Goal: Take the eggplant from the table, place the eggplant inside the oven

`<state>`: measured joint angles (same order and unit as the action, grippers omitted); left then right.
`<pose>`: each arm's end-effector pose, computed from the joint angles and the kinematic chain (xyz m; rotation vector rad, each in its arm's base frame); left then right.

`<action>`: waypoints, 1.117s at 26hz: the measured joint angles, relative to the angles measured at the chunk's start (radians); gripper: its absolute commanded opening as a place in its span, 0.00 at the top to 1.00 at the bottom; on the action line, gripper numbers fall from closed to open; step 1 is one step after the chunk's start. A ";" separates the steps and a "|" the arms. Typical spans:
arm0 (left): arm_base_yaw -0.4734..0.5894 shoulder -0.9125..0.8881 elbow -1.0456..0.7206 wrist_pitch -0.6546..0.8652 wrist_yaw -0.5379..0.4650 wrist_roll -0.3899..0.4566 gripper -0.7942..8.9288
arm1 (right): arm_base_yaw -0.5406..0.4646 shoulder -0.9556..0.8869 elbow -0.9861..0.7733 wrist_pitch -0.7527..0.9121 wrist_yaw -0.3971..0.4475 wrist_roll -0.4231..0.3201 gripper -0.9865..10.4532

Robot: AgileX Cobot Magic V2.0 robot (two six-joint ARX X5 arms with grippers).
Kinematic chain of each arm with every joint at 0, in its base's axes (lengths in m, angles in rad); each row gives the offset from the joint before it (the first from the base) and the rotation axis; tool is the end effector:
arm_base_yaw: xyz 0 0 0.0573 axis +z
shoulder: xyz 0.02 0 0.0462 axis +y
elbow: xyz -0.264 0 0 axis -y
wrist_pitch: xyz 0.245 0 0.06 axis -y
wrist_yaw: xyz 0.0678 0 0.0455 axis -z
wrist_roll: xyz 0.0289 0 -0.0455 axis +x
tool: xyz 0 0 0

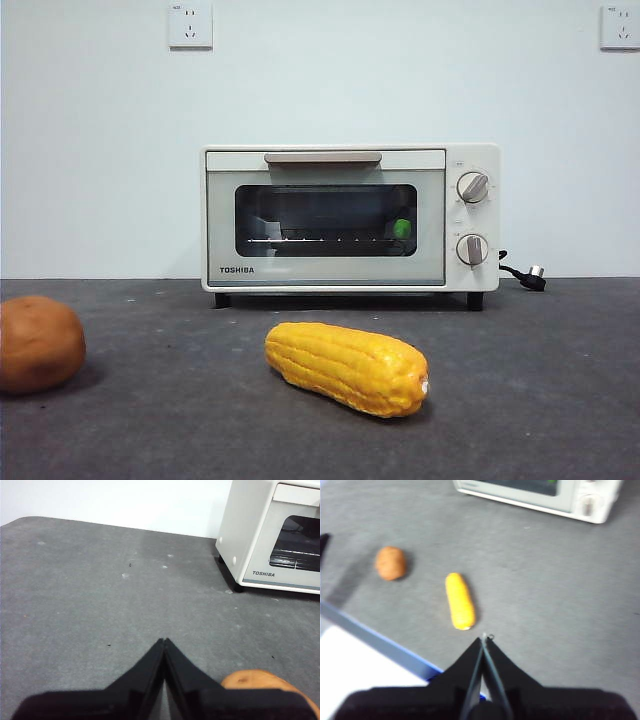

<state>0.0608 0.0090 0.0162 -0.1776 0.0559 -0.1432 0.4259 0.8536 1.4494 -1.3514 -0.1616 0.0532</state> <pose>0.0957 0.0042 0.1512 -0.1528 0.1695 0.0171 0.0761 0.0396 0.4236 -0.0518 0.7738 0.5384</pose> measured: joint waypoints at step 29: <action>0.000 0.002 0.000 0.000 0.000 0.000 0.92 | -0.441 -0.591 -0.465 0.669 -0.004 -0.150 0.91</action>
<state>0.0608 0.0113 0.0162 -0.1772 0.0559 -0.1432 -0.0147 0.2623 0.9848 -0.6819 -0.1654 -0.0967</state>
